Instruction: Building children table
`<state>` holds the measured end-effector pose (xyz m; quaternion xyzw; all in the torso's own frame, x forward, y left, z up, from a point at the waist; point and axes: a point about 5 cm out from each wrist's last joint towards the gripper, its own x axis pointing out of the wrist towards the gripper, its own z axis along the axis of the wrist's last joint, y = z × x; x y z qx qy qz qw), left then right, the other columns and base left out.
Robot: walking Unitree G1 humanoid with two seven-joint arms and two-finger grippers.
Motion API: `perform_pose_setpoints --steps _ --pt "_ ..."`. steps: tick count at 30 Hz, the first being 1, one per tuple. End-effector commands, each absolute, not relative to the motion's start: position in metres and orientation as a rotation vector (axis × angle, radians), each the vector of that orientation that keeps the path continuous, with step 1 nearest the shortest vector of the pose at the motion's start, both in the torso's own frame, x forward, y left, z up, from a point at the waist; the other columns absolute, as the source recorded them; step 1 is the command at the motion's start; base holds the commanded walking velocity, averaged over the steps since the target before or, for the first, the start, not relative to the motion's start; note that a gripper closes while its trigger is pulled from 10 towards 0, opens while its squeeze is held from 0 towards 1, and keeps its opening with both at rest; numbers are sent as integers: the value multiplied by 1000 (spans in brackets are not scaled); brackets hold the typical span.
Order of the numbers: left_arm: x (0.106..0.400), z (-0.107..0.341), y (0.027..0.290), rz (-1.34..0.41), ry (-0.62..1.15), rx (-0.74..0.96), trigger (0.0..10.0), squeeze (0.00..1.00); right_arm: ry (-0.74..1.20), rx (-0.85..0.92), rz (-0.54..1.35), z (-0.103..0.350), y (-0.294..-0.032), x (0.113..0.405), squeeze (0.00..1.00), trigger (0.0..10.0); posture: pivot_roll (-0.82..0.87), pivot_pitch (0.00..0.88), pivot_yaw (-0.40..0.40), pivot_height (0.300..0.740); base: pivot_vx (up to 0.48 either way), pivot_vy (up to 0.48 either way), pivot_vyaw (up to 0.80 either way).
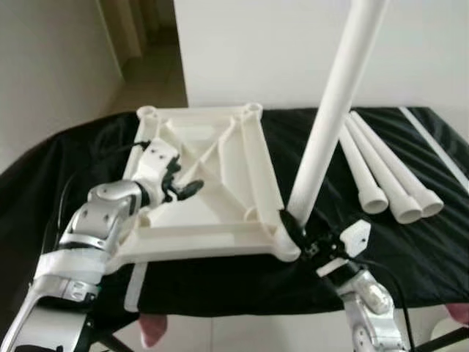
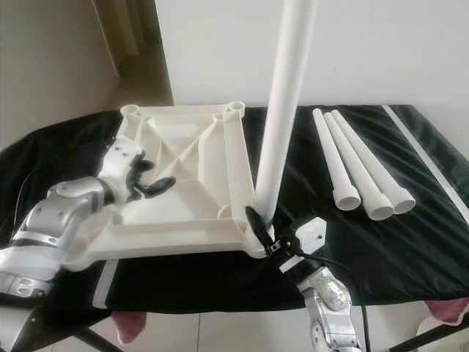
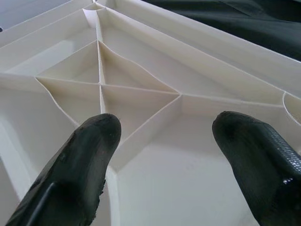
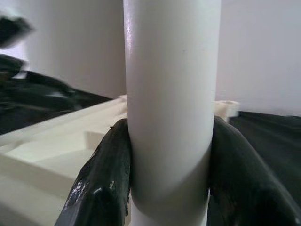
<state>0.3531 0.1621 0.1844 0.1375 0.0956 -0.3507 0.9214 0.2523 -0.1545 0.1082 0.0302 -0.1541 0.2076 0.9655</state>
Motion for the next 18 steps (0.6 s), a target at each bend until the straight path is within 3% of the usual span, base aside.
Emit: perform_pose_setpoints --steps 1,6,8,10,11,14,18 --pt "348 185 157 -846 218 285 10000 0 -50 90 258 60 -174 242 0 10000 134 25 50 740 0 0 0" --pt "348 185 157 -846 218 284 10000 0 -62 94 211 61 -176 244 0 10000 132 22 47 740 0 0 0" --pt "348 184 155 -851 215 279 10000 0 -83 102 81 68 -173 251 0 10000 128 9 35 740 0 0 0" --pt "348 184 155 -851 215 279 10000 0 -83 102 81 68 -173 251 0 10000 128 9 35 740 0 0 0" --pt "348 184 153 -856 210 274 10000 0 -80 108 -24 71 -173 258 0 10000 124 0 26 740 0 0 0" --pt "348 184 153 -856 210 274 10000 0 -80 108 -24 71 -173 258 0 10000 124 0 26 740 0 0 0" --pt "349 183 147 -867 200 274 10000 0 6 84 -217 69 -177 273 0 10000 113 0 17 740 0 0 0"
